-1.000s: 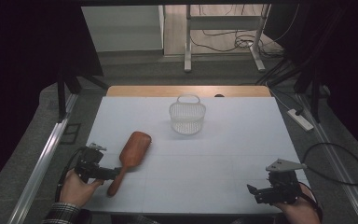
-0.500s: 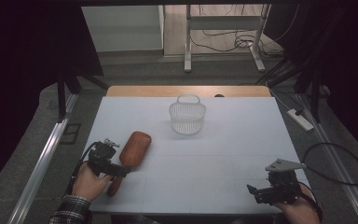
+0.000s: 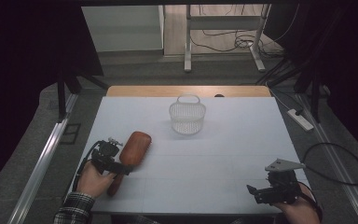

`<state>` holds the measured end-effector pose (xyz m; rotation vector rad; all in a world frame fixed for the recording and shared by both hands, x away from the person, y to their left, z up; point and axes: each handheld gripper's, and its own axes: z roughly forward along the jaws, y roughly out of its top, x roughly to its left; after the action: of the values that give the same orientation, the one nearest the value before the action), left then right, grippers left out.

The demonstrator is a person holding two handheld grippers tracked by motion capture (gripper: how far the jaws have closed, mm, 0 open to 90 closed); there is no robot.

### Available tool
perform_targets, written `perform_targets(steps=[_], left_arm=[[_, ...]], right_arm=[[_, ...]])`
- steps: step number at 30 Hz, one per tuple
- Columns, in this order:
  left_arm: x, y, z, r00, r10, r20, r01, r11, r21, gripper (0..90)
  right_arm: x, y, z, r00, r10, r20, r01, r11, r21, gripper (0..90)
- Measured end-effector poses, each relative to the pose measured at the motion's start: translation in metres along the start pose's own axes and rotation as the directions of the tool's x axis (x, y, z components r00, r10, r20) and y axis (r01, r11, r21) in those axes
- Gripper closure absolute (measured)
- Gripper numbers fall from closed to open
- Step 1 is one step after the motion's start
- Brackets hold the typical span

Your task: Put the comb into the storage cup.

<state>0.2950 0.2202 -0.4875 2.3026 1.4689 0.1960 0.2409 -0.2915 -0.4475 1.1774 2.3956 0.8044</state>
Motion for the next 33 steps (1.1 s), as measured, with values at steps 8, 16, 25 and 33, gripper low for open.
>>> perform_targets(steps=[8,16,25,33], left_arm=[[-0.002,-0.004,0.013,0.9998,0.008,0.015,-0.009,0.9988,0.049,0.0],[-0.002,-0.006,0.021,0.9998,0.001,0.02,-0.002,0.9973,0.073,0.0],[-0.004,-0.007,0.022,0.9999,0.006,0.015,-0.008,0.9956,0.093,0.0],[-0.006,-0.007,0.021,0.9998,0.016,0.013,-0.017,0.9948,0.1,34.1]], right_arm=[[0.0,0.0,0.0,1.0,-0.002,-0.001,0.002,1.0,0.0,1.7],[0.001,0.0,0.0,1.0,-0.006,-0.001,0.006,1.0,0.0,1.7],[0.001,0.0,0.0,1.0,-0.007,-0.001,0.007,1.0,0.003,1.7],[0.001,0.0,0.0,1.0,-0.01,-0.001,0.01,1.0,0.004,1.7]])
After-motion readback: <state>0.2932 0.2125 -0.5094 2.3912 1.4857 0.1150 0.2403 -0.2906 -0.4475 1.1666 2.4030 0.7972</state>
